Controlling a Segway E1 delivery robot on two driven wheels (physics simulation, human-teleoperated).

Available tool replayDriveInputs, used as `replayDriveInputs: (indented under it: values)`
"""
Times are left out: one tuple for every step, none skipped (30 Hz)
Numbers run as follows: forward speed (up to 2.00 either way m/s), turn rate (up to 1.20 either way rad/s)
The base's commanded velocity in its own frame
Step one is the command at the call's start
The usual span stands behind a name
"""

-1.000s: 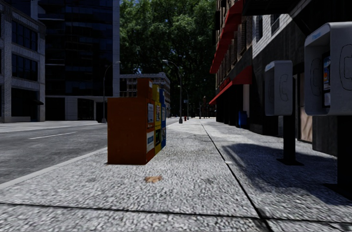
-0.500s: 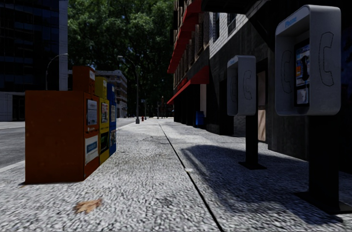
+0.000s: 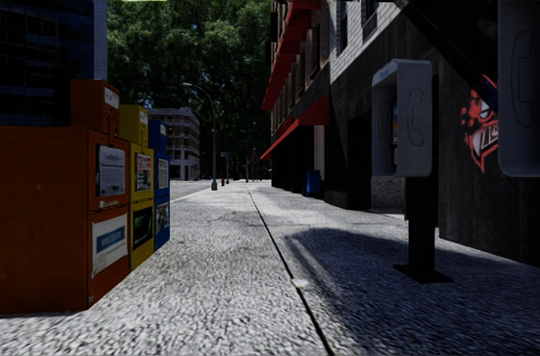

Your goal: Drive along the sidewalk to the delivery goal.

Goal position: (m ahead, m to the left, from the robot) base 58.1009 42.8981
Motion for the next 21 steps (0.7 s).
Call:
replayDriveInputs:
  values:
    - [1.14, 0.34]
    - [1.14, 0.25]
    - [1.14, 0.11]
    - [1.14, 0.03]
    - [1.14, 0.0]
    - [1.14, 0.0]
    - [1.14, 0.0]
    - [1.14, 0.0]
    - [1.14, 0.0]
    - [1.14, 0.0]
    - [1.14, 0.0]
    - [1.14, 0.0]
    - [1.14, 0.0]
    - [1.14, 0.0]
    - [1.14, 0.0]
    - [1.14, 0.0]
    - [1.14, 0.0]
    - [1.14, 0.0]
    - [1.14, 0.22]
    - [1.14, 0.22]
    - [1.14, 0.42]
